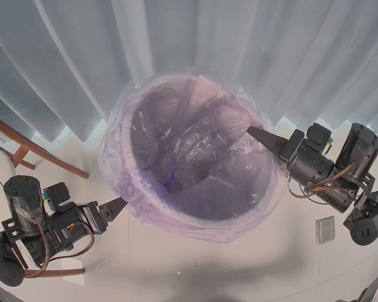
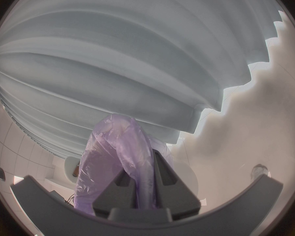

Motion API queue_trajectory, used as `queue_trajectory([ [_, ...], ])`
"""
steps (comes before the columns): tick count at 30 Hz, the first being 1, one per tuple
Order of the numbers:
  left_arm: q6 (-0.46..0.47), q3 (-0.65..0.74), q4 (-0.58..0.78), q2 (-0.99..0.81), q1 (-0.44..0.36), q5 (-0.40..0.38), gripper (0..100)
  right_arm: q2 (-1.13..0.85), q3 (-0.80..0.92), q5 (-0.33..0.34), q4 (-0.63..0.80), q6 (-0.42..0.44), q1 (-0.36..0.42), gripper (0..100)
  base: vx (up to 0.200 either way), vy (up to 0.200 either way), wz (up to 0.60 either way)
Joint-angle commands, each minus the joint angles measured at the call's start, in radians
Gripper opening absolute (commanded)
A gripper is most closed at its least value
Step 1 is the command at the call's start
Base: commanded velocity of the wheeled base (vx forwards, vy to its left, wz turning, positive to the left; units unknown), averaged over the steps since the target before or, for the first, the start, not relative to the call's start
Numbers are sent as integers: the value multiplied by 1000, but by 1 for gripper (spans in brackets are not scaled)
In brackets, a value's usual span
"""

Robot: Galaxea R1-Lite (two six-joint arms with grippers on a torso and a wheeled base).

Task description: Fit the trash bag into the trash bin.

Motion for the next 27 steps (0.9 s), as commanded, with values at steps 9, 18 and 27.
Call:
queue_trajectory([
  [9, 13, 12, -30, -160, -17, -15, 100, 65, -104, -65, 38, 5, -46, 0, 0, 0, 0],
  [18, 25, 75, -16, -249, -204, -103, 100, 232, -259, -336, 56, -2, 14, 0, 0, 0, 0],
  [27, -61, 63, -47, -55, -212, -89, 100, 255, -250, -364, 2, 4, 114, 0, 0, 0, 0],
])
